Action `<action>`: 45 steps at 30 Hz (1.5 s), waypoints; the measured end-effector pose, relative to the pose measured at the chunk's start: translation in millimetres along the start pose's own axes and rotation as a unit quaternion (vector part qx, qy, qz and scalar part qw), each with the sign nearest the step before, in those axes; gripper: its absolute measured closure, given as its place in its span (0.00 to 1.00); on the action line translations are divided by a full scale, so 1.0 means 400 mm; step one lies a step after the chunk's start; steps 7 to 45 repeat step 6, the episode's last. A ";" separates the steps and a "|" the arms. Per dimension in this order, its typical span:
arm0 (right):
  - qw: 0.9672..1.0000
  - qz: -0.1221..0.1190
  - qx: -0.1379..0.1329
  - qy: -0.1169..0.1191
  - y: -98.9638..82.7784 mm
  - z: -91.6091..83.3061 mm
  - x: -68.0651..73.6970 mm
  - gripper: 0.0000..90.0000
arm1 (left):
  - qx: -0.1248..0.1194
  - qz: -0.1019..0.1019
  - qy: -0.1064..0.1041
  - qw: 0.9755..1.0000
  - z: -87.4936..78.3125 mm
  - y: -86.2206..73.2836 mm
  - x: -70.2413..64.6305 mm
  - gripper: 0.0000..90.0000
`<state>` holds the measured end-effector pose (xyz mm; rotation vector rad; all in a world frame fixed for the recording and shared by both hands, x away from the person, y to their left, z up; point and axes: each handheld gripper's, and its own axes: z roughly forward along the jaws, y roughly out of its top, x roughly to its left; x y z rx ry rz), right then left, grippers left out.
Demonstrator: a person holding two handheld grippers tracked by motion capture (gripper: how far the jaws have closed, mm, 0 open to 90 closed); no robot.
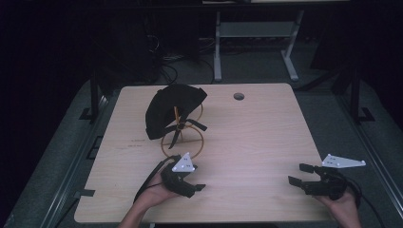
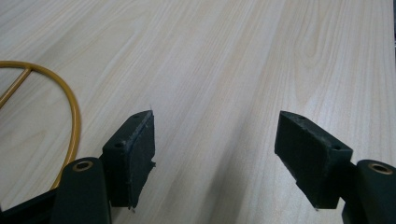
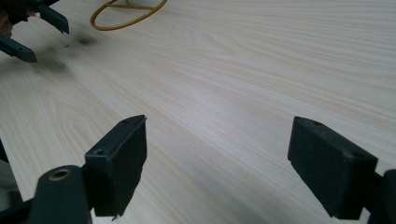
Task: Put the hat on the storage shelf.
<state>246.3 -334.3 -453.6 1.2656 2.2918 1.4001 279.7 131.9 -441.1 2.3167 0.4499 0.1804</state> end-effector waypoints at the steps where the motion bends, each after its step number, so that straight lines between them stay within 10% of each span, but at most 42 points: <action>1: 1.000 0.000 -0.004 -0.001 -0.005 -0.001 0.005 0.21 | -0.002 -0.002 -0.001 1.000 0.001 0.000 0.000 0.32; 45: 1.000 -0.010 -0.007 -0.005 -0.029 0.006 0.031 0.21 | 0.002 0.001 -0.002 1.000 0.008 -0.001 -0.001 0.32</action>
